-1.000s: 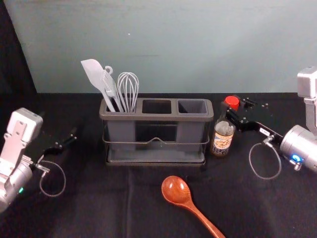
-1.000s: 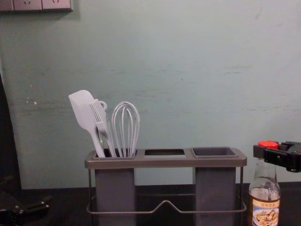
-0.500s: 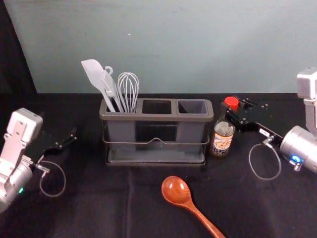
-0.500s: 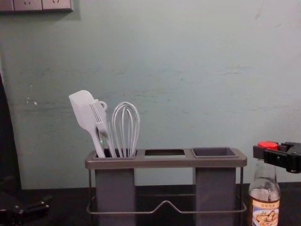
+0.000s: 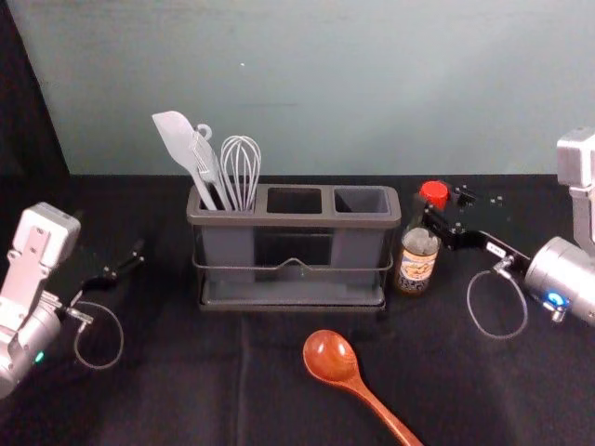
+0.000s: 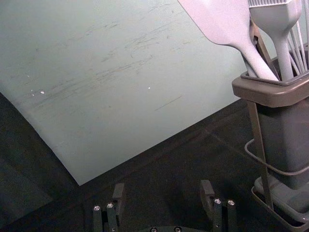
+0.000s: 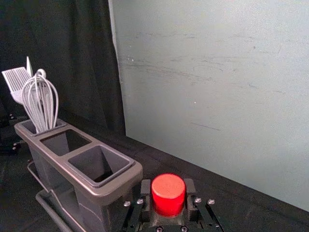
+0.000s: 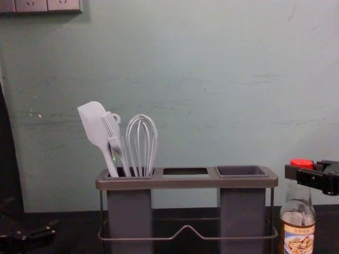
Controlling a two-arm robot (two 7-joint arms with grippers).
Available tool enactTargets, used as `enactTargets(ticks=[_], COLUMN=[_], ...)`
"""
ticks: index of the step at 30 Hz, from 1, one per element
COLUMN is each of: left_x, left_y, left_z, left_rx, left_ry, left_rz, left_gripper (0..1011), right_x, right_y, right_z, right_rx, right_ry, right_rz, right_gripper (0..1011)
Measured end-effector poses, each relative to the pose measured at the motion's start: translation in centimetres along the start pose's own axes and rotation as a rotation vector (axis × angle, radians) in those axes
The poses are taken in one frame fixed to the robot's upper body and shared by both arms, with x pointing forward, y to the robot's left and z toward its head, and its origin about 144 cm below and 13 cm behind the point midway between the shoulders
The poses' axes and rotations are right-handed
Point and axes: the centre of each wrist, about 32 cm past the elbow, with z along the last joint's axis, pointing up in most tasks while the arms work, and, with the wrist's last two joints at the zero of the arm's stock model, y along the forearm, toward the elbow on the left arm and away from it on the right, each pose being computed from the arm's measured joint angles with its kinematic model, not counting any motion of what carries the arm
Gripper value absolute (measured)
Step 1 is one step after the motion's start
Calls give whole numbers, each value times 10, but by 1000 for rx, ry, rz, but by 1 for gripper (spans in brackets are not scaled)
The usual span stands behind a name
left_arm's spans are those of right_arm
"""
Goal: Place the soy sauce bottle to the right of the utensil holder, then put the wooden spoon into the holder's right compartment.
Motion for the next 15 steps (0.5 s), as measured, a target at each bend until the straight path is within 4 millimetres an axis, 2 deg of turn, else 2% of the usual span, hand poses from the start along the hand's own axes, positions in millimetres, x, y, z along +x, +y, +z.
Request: enactTargets(ticks=[4,5,8,12,15], left_x=[0,0,0,0,0], left_y=[0,0,0,0,0], left_z=[0,0,0,0,0], left_rx=[0,0,0,0,0], left_ry=[0,0,0,0,0], left_rz=[0,0,0,0,0], left_gripper=[1011,1012,1012,1011,1011], right_x=[0,0,0,0,0], right_y=[0,0,0,0,0], right_z=[0,0,0,0,0], right_rx=[-1,-1,-1,0,0], right_ry=[0,0,0,0,0], right_rz=[0,0,0,0,-1], right_gripper=[501,561,616,775,848])
